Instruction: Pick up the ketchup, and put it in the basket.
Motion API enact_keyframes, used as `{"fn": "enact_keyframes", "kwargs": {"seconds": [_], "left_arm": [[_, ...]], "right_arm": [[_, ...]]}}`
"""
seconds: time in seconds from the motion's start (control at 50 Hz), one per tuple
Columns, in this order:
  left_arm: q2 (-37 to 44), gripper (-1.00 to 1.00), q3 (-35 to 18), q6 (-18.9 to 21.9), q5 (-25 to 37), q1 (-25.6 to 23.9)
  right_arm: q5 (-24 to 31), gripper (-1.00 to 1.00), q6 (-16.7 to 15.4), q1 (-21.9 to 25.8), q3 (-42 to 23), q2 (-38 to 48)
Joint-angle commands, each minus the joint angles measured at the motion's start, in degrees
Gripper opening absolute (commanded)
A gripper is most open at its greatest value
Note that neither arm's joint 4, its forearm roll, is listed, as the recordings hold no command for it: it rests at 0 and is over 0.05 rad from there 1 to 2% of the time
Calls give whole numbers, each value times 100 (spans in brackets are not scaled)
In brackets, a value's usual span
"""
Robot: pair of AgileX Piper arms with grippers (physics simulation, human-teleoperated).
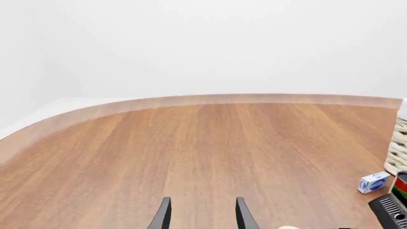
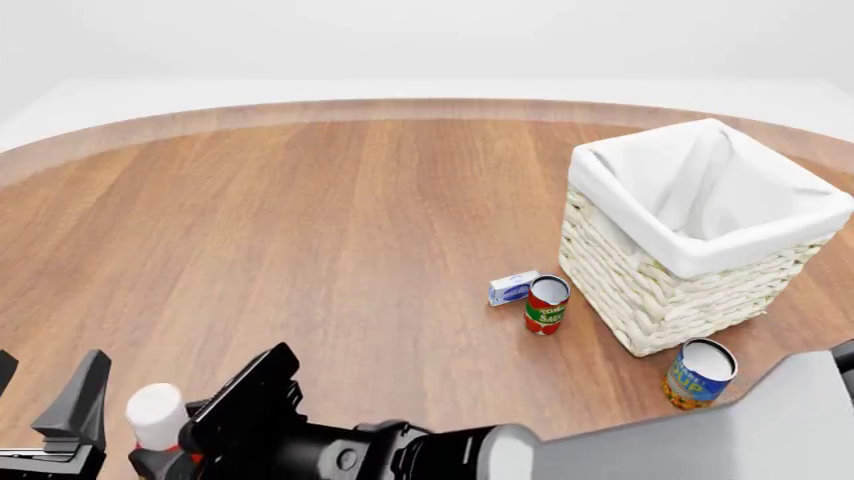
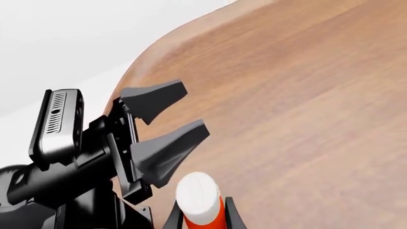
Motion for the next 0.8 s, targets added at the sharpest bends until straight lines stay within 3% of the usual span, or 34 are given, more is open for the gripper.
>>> {"fn": "enact_keyframes", "kwargs": {"seconds": [0.02, 0.8], "left_arm": [[0, 100, 0, 0, 0, 0], [0, 100, 0, 0, 0, 0]], "right_arm": [[-42, -100, 112, -95, 29, -116], [89, -100, 39, -508, 69, -441]]}}
